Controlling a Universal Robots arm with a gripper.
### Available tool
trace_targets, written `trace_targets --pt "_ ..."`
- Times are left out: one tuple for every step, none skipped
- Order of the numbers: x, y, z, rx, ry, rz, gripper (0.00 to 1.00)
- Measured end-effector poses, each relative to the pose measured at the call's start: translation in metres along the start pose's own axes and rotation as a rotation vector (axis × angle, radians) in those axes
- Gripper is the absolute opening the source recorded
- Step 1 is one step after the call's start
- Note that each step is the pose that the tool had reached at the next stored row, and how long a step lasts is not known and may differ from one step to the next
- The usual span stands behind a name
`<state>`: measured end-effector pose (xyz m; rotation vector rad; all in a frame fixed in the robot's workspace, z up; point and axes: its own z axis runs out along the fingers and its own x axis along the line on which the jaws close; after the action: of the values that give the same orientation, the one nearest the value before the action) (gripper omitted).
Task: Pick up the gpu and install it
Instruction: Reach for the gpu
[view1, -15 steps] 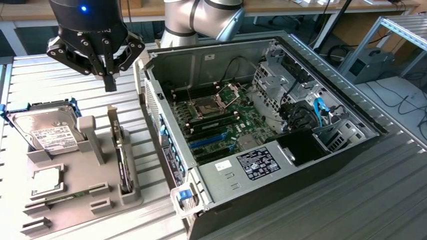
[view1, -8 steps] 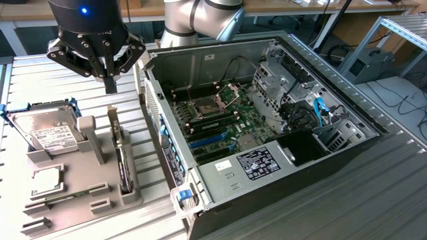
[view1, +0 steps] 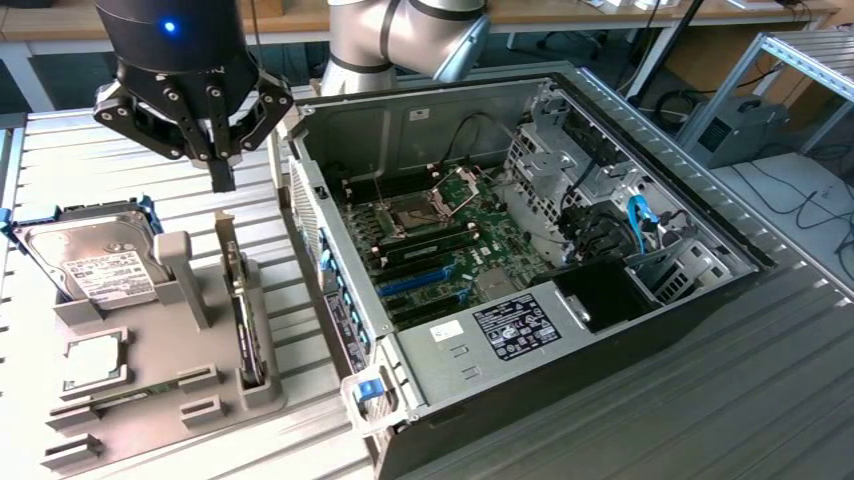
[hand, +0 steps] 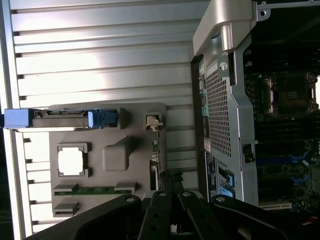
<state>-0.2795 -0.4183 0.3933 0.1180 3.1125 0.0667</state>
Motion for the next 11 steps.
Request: trace_targets --pt "-0.0001 -0.0006 0.0000 0.0001 0.0000 0.000 0.11" --pt "-0.0001 -0.0012 0.0000 0.0002 0.0000 0.000 0.11" --pt "-0.0001 -0.0018 -0.0001 0.0002 0.0000 0.000 0.11" --pt "-0.0002 -0.0025 -0.0001 0.0003 0.0000 0.000 0.11" --pt "-0.0002 -0.0030 -0.0001 0.0003 0.0000 0.000 0.11" --pt "-0.0003 -0.0040 -0.0002 0.0004 0.0000 0.000 0.11" --pt "-0.0003 -0.0047 -0.0002 0.0005 0.0000 0.000 0.11" --pt "-0.0004 -0.0054 -0.0002 0.0006 0.0000 0.000 0.11" --pt "-0.0004 -0.0060 -0.0002 0.0006 0.0000 0.000 0.11" --pt "-0.0005 -0.0069 -0.0003 0.0006 0.0000 0.000 0.11" --pt "-0.0006 -0.0077 -0.0003 0.0006 0.0000 0.000 0.11"
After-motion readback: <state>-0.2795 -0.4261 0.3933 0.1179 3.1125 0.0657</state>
